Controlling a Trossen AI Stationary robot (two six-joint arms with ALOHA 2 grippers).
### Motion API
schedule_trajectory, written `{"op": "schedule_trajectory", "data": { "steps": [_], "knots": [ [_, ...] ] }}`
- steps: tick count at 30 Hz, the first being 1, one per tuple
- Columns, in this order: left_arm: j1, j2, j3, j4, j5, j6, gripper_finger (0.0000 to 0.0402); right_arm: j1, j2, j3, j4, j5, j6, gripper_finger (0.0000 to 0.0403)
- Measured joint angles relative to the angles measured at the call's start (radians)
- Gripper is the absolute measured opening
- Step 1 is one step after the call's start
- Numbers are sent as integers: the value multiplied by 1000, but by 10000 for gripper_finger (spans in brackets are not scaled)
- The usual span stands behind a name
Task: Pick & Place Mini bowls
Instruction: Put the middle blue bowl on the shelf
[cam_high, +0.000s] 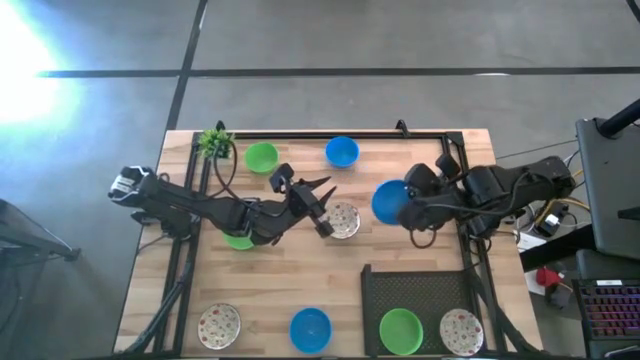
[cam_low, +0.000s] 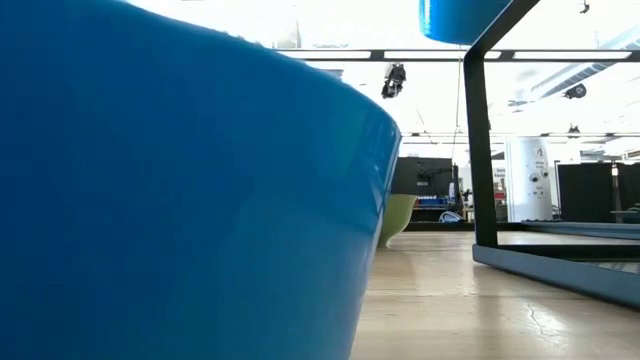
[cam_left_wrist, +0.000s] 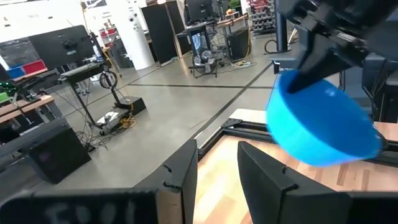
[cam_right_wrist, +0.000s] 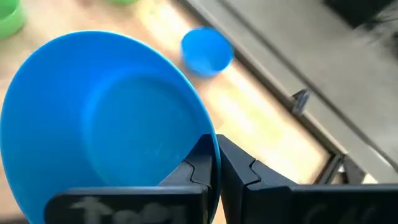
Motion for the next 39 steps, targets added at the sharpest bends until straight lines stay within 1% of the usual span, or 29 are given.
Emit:
{"op": "schedule_trajectory", "data": {
  "steps": [3,5,12,17,21,23,24,26,35,39],
  "knots": [
    [0,-12,0,-12,3,-22,100,2,-16,-17,2,-85,-19,8],
    [0,-26,0,-38,18,-51,86,11,-26,-35,1,-135,-20,8],
    [20,-89,0,-228,172,-211,10,64,-52,-107,9,-334,-20,8],
    [45,-109,0,-357,363,-281,1,111,-56,-166,16,-451,19,8],
    [68,-112,0,-411,559,-306,0,155,-56,-225,57,-538,55,8],
    [75,-112,0,-426,637,-315,0,181,-56,-263,94,-584,74,8],
    [78,-112,0,-430,659,-317,0,194,-56,-284,117,-606,83,8],
    [77,-112,0,-428,670,-318,0,221,-56,-325,155,-627,107,8],
    [79,-112,0,-425,670,-318,0,298,-56,-522,305,-630,244,8],
    [79,-112,0,-425,670,-317,0,314,-56,-602,379,-666,276,8]
  ]
}}
